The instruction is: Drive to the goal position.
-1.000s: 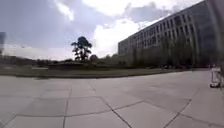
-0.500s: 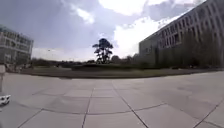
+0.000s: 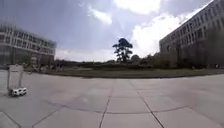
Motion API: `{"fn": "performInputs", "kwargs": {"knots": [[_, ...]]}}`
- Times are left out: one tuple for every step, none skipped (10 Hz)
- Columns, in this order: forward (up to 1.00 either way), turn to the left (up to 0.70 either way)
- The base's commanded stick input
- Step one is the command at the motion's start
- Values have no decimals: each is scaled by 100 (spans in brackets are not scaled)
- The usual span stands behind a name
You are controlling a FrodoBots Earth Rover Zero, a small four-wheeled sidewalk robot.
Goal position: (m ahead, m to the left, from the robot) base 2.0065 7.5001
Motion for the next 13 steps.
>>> {"fn": "performInputs", "kwargs": {"knots": [[4, 50], [50, 50], [50, 50], [50, 50], [50, 50], [50, 50], [50, 50], [50, 50], [50, 50], [50, 50], [50, 50], [50, 50], [50, 50]]}}
